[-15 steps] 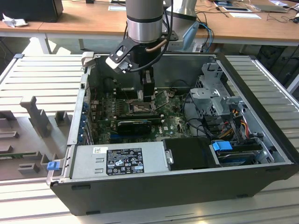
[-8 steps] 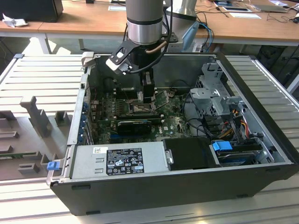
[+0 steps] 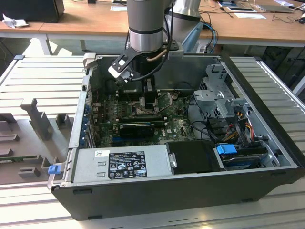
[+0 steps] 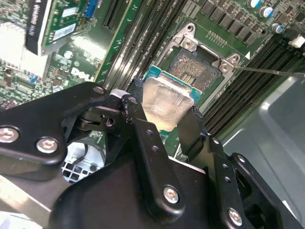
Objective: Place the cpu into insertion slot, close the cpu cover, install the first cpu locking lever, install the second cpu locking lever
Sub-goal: 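Place the cpu into insertion slot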
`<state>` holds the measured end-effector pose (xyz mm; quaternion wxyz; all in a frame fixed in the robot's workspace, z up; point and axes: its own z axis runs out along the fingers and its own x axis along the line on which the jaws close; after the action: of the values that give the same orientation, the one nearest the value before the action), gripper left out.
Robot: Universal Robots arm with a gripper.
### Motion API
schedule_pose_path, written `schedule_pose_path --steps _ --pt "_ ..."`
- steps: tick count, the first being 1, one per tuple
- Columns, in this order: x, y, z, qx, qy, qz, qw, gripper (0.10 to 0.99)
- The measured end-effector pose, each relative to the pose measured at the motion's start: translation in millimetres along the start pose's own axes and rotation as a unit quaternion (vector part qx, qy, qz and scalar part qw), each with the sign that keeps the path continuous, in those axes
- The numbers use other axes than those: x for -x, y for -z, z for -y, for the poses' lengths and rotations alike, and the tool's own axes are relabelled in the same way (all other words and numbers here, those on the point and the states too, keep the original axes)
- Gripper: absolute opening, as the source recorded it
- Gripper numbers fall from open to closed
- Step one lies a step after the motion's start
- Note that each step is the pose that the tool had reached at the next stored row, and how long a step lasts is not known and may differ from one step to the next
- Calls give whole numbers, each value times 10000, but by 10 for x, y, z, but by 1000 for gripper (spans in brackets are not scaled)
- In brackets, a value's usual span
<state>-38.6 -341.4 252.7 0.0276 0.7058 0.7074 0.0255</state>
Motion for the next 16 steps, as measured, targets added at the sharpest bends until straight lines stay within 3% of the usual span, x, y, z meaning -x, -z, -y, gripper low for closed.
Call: schedule_pose_path --steps 7,8,10,16 --pt "-112 -107 26 0 83 -14 10000 529" --pt "-138 -161 96 0 83 -19 10000 529" --pt "-183 -291 109 0 84 -19 10000 529" --pt "-228 -414 118 -6 73 -19 10000 529"
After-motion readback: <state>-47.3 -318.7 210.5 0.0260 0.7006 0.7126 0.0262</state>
